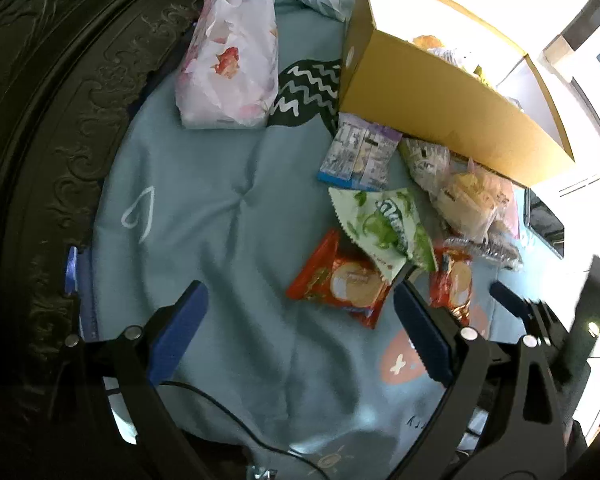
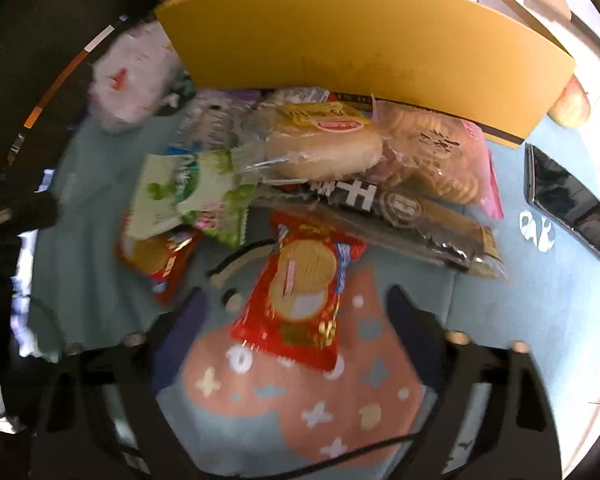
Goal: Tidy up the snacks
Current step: 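Grasp a red biscuit pack with the left gripper while the right grasps another red biscuit pack, then carry both red packs over the yellow box and open both grippers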
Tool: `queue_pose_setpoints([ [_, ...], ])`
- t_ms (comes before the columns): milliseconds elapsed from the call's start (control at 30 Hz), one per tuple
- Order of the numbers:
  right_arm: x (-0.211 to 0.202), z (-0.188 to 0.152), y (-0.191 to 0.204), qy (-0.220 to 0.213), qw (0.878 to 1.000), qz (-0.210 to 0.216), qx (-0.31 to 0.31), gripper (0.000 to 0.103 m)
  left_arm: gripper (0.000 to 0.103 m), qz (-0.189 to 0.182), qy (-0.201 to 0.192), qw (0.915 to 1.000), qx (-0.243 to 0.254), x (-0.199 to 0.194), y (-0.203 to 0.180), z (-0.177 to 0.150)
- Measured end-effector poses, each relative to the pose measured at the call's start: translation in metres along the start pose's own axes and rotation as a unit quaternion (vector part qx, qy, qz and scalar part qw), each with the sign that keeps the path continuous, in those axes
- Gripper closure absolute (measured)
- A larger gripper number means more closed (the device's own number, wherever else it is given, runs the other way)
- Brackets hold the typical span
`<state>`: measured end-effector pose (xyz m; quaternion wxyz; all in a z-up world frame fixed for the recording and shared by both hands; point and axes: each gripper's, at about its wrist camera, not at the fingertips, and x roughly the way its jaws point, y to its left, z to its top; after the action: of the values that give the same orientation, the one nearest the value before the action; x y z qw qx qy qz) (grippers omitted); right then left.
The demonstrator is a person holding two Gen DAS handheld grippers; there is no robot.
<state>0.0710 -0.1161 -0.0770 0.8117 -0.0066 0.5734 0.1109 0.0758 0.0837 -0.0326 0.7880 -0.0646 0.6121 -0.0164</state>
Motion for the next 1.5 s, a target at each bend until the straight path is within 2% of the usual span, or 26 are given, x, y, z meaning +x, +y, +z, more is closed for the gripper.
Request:
queue_pose_setpoints([
  [33,0.009,0.001,0.002,0.014,1.000,-0.013,0.001,0.050,0.008,-0.001,0.001,1.0000,0.003,0.000,0.000,-0.001],
  [67,0.016,0.001,0.001,0.028,1.000,-0.011,0.008,0.054,0.008,-0.002,0.003,1.0000,0.008,0.001,-0.001,-0.003],
  [100,0.015,0.001,0.000,0.021,1.000,-0.014,0.011,0.058,0.008,-0.003,0.005,0.9999,0.014,0.002,-0.002,-0.004],
  [200,0.010,-0.001,-0.004,0.032,0.999,-0.011,0.017,0.059,0.008,-0.009,0.011,0.9995,0.030,0.005,-0.009,-0.009],
  [433,-0.040,-0.018,-0.043,0.013,0.998,0.019,0.062,0.059,0.007,-0.016,0.026,0.9980,0.055,0.029,-0.027,-0.020],
  [567,-0.059,-0.029,-0.067,0.012,0.996,0.036,0.086,0.059,0.007,-0.003,0.018,0.9973,0.072,0.044,-0.040,-0.020],
  [800,-0.070,-0.033,-0.093,0.007,0.996,0.055,0.071,0.059,0.008,0.017,0.032,0.9973,0.064,0.081,-0.049,-0.017],
  [900,-0.066,-0.027,-0.094,0.010,0.996,0.062,0.062,0.059,0.009,0.025,0.033,0.9962,0.077,0.090,-0.057,-0.017],
  [967,-0.062,-0.024,-0.091,0.013,0.996,0.063,0.055,0.059,0.017,0.043,0.038,0.9949,0.083,0.100,-0.059,-0.018],
  [1000,-0.062,-0.023,-0.093,0.013,0.997,0.064,0.050,0.059,0.023,0.042,0.028,0.9956,0.078,0.099,-0.060,-0.018],
  [1033,-0.063,-0.021,-0.095,0.013,0.997,0.065,0.047,0.059,0.034,0.042,0.022,0.9960,0.076,0.097,-0.060,-0.018],
  [1100,-0.065,-0.019,-0.100,0.012,0.997,0.069,0.043,0.059,0.048,0.042,0.018,0.9958,0.080,0.092,-0.062,-0.018],
  [1233,-0.072,-0.010,-0.105,0.004,0.996,0.082,0.032,0.059,0.050,0.036,0.011,0.9969,0.069,0.077,-0.061,-0.022],
  [1300,-0.079,-0.006,-0.109,-0.003,0.995,0.095,0.030,0.059,0.050,0.020,0.016,0.9981,0.057,0.066,-0.060,-0.028],
  [1500,-0.107,0.016,-0.127,-0.051,0.990,0.125,0.043,0.059,0.050,-0.016,-0.018,0.9990,0.038,0.018,-0.054,-0.040],
])
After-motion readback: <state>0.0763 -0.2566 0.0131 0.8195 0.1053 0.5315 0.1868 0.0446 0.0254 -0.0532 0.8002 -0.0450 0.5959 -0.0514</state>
